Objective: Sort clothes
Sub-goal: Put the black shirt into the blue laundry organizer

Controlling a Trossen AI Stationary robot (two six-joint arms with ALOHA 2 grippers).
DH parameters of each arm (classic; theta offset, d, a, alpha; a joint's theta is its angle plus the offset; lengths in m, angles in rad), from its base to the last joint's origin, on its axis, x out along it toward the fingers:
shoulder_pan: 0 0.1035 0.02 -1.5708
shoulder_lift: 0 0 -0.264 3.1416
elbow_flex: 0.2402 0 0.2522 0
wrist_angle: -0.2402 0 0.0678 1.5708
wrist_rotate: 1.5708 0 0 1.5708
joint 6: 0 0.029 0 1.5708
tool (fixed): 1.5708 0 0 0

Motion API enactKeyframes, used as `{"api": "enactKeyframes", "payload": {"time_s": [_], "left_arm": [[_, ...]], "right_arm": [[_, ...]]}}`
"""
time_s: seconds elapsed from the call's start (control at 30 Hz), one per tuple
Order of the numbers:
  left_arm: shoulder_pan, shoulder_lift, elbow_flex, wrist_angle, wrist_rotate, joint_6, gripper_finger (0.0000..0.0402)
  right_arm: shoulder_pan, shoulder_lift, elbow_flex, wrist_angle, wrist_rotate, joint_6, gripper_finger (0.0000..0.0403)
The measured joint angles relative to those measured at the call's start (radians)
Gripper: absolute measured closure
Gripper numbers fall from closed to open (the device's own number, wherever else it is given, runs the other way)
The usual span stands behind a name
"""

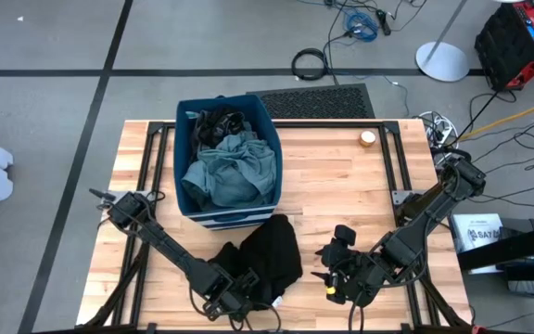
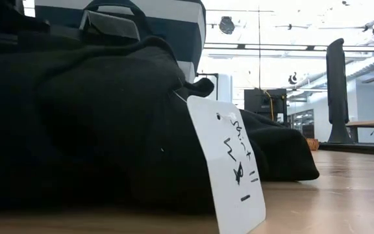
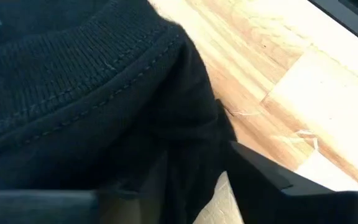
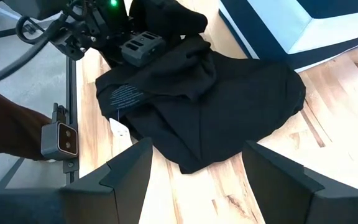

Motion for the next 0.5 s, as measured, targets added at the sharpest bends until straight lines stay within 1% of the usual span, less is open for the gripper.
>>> {"api": "enactKeyframes", "payload": {"time_s": [0.1,0.23,0.27,0.33,0.43,0.5], "left_arm": [[-0.001,0.004,0.0,0.003,-0.018,-0.001,0.0276],[0.002,0.009,0.0,0.007,-0.031,-0.003,0.0363],[0.002,0.009,-0.001,0.009,-0.031,-0.003,0.0379],[0.002,0.008,0.001,0.011,-0.035,-0.019,0.0387],[0.0,-0.007,0.016,-0.008,-0.053,-0.103,0.0388],[-0.007,-0.03,0.03,-0.034,-0.071,-0.132,0.0392]], "right_arm": [[0.0,0.0,0.0,0.0,0.0,-0.003,0.0165],[0.0,0.0,0.0,0.0,0.0,0.0,0.0165],[0.0,0.0,0.0,0.0,0.0,-0.001,0.0165],[0.0,0.0,0.0,0.0,0.0,0.001,0.0165],[0.0,0.0,0.0,0.0,0.0,0.003,0.0165],[0.0,0.0,0.0,0.0,0.0,0.003,0.0165]]}}
